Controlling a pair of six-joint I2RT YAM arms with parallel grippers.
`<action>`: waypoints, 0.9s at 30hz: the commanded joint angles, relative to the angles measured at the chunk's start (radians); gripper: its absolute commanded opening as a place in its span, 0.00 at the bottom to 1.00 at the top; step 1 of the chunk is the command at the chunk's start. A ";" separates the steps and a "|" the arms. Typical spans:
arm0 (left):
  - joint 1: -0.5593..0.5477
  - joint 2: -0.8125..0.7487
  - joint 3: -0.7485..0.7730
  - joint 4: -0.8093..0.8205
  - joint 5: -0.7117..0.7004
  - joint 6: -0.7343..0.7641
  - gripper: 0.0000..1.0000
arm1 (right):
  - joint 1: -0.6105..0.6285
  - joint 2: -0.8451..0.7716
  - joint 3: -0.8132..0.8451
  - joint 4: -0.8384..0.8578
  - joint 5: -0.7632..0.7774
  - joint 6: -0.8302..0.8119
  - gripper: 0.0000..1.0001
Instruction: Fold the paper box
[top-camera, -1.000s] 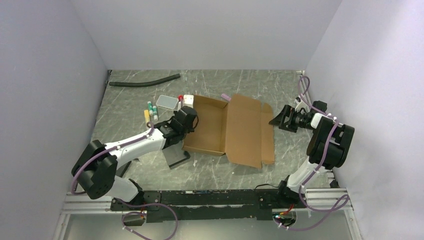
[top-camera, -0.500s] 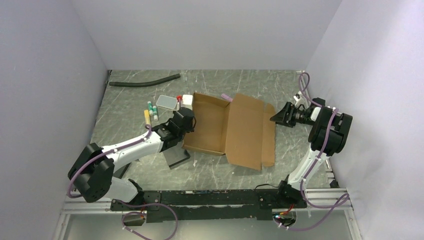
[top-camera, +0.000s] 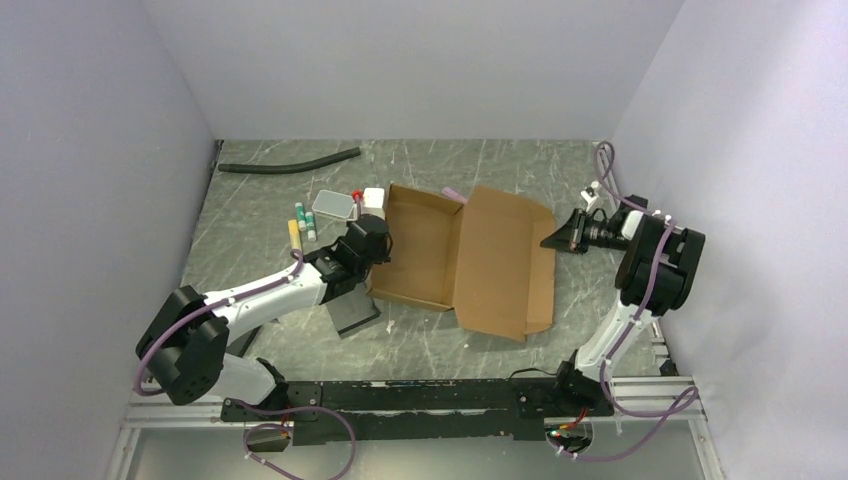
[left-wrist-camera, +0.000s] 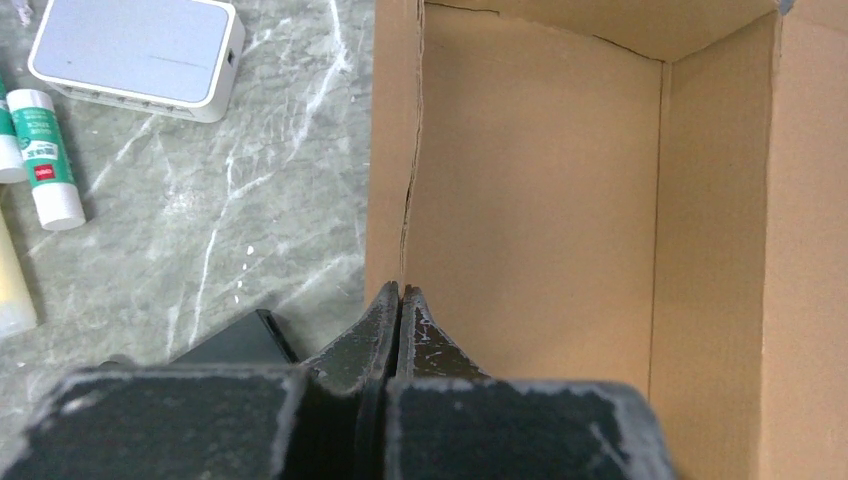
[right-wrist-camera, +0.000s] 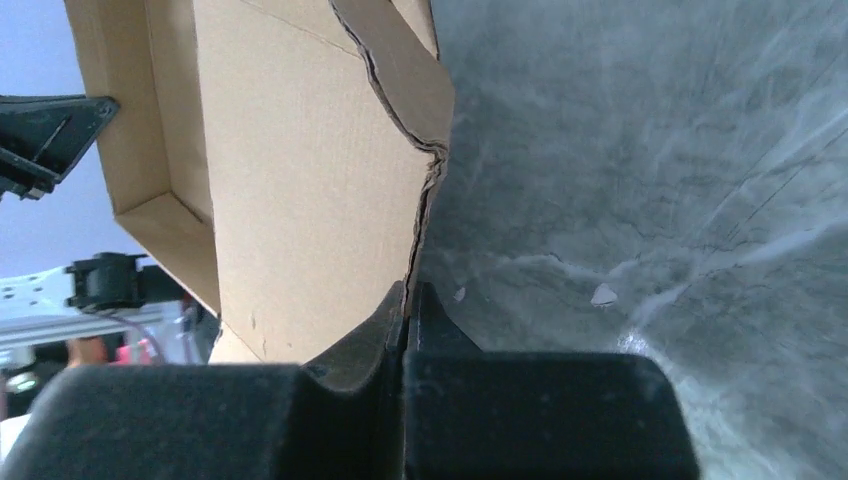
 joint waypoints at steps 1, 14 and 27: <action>0.002 0.006 0.035 0.052 0.036 -0.054 0.00 | -0.003 -0.224 0.049 -0.010 0.061 -0.063 0.00; -0.070 0.171 0.093 0.172 0.212 -0.194 0.00 | 0.085 -0.358 0.434 -0.388 0.476 -0.269 0.00; -0.145 0.248 0.049 0.296 0.347 -0.258 0.01 | 0.469 -0.418 0.659 -0.428 0.999 -0.372 0.00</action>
